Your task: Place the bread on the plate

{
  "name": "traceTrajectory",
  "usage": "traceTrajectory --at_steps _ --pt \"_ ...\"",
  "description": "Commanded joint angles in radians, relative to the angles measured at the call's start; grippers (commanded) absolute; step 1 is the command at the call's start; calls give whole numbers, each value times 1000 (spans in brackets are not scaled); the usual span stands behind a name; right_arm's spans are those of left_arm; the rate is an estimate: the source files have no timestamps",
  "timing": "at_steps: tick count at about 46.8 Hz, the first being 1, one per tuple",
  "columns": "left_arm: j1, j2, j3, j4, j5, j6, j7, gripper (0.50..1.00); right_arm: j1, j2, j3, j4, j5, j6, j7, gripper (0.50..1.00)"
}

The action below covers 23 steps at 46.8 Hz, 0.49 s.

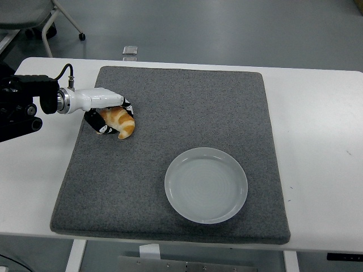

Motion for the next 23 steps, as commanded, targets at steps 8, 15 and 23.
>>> traceTrajectory --at_steps 8,15,23 --pt "4 -12 -2 -3 4 23 -5 500 -1 0 0 0 0 1 0 932" --pt "-9 -12 -14 -11 -15 27 -11 500 -1 0 0 0 0 1 0 930" --pt "-38 -8 -103 -21 -21 10 -16 500 0 0 0 0 0 -1 0 930"
